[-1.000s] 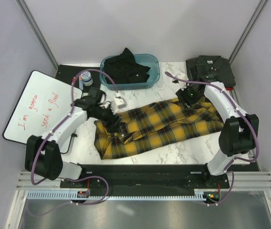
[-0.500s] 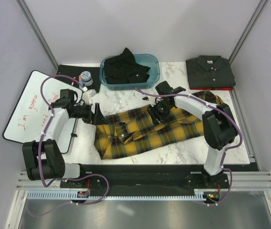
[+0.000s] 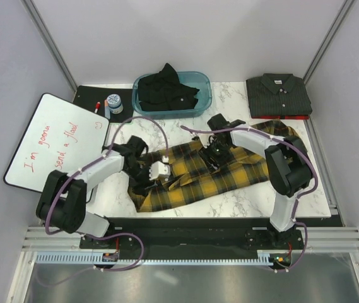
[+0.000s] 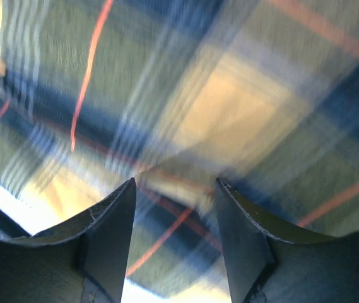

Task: Fold and stack the long sleeve shirts
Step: Fold the shirt

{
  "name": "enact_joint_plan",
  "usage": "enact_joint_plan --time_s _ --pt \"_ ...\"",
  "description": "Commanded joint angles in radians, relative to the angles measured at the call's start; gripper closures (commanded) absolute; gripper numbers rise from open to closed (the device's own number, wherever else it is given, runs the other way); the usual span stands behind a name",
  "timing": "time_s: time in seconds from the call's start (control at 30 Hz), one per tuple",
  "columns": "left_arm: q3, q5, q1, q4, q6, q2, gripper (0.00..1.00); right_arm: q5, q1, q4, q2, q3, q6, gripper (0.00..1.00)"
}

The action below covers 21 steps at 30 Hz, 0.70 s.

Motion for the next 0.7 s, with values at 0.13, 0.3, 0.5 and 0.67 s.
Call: enact_joint_plan --time_s 0.13,0.3,0.5,0.67 --pt "0.000 -0.085 -0.346 0.049 -0.050 0.110 0.49 0.005 -0.236 -0.232 -0.235 0.038 -0.072 0.36" --pt "0.064 -0.032 -0.494 0.034 -0.124 0.156 0.51 0.072 -0.390 -0.283 -0.241 0.051 -0.119 0.37" --pt "0.180 0.088 -0.641 0.034 -0.271 0.224 0.52 0.126 -0.415 -0.256 -0.203 0.051 -0.116 0.39" --pt "0.302 0.179 -0.776 0.038 -0.391 0.306 0.52 0.108 -0.441 -0.256 -0.201 0.061 -0.102 0.39"
